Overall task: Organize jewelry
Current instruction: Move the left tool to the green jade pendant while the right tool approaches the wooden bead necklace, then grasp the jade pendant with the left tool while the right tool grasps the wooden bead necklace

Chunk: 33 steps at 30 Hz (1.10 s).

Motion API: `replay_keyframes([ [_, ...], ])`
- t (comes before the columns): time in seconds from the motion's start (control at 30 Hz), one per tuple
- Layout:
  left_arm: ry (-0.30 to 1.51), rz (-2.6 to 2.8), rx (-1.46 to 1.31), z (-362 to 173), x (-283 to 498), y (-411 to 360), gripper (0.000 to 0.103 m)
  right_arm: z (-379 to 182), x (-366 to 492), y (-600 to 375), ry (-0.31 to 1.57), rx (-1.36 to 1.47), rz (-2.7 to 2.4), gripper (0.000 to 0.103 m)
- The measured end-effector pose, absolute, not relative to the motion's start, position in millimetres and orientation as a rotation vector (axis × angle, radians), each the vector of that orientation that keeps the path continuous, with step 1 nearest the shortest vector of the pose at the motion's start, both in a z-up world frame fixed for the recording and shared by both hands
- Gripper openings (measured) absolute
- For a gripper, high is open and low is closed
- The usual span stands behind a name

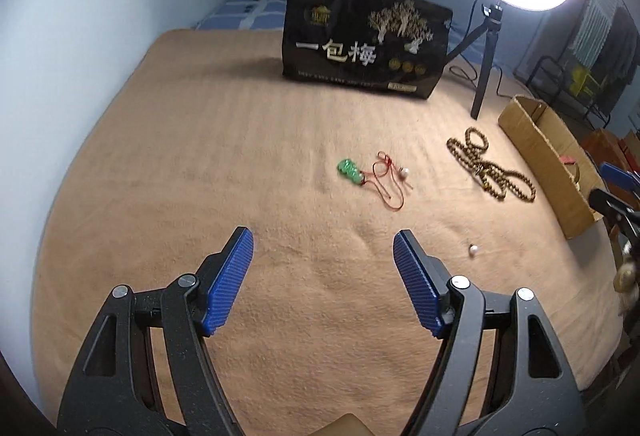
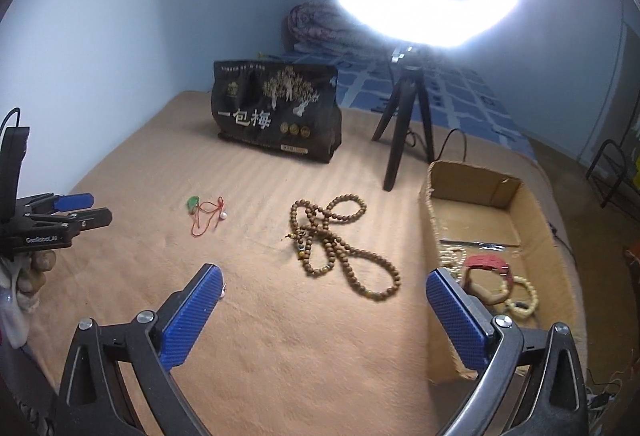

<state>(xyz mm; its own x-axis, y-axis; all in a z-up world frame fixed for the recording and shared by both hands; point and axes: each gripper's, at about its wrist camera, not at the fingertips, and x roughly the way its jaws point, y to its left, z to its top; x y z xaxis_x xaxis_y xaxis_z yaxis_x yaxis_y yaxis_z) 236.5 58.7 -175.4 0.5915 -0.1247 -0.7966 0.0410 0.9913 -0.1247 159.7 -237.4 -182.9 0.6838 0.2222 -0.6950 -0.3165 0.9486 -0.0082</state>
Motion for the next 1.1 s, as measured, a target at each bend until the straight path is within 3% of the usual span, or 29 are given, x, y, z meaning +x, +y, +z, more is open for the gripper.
replay_keyframes([
  [0.27,0.968,-0.173,-0.098,-196,259,46,0.074,-217,199,-231,0.824,-0.142,0.289,0.103],
  [1.1,1.015,-0.187,-0.101,-247,339,15,0.044,-265,284,-207,0.923,-0.199,0.294,0.103],
])
